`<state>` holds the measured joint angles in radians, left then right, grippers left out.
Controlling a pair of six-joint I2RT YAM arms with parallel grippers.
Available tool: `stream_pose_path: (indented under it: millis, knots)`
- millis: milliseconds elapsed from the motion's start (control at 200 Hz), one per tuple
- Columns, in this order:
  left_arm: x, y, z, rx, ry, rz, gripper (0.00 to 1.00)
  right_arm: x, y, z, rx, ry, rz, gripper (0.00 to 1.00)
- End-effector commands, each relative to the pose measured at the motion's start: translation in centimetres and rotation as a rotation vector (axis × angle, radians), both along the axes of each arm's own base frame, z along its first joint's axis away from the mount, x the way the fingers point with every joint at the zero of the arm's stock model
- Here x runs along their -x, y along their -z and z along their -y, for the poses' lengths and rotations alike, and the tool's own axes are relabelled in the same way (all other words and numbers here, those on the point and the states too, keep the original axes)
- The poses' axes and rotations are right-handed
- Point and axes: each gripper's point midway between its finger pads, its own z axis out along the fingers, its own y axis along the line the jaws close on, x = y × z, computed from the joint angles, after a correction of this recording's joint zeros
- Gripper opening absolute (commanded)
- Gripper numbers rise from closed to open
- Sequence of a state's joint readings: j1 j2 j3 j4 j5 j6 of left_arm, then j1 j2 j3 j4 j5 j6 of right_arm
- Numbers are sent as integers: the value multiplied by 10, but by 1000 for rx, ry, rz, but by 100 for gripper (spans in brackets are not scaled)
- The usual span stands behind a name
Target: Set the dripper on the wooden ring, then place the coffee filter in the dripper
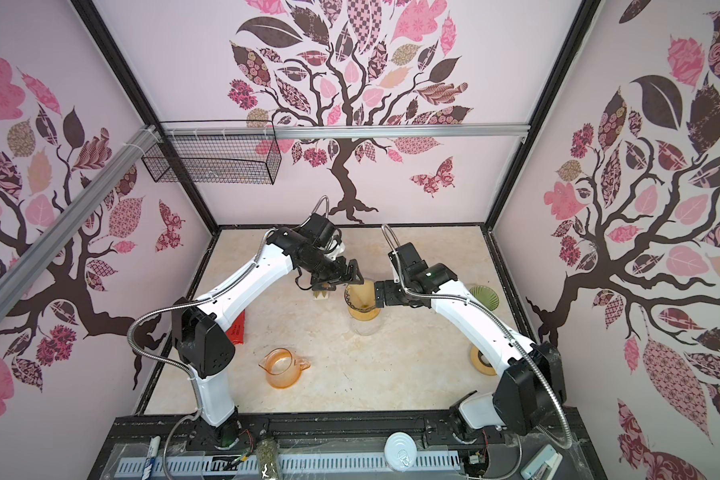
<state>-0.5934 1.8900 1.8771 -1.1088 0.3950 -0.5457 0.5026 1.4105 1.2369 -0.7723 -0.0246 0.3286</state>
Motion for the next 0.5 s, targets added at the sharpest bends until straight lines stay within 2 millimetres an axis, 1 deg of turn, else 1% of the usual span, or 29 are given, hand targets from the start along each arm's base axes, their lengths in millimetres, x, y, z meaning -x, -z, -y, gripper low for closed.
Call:
stream_pose_path:
  millis: [0, 490]
  knots:
    - [1, -10, -4, 19, -3, 30, 98, -7, -16, -9, -38, -22, 33, 100]
    - [1, -15, -8, 16, -14, 46, 98, -14, -21, -23, -85, -40, 25, 100]
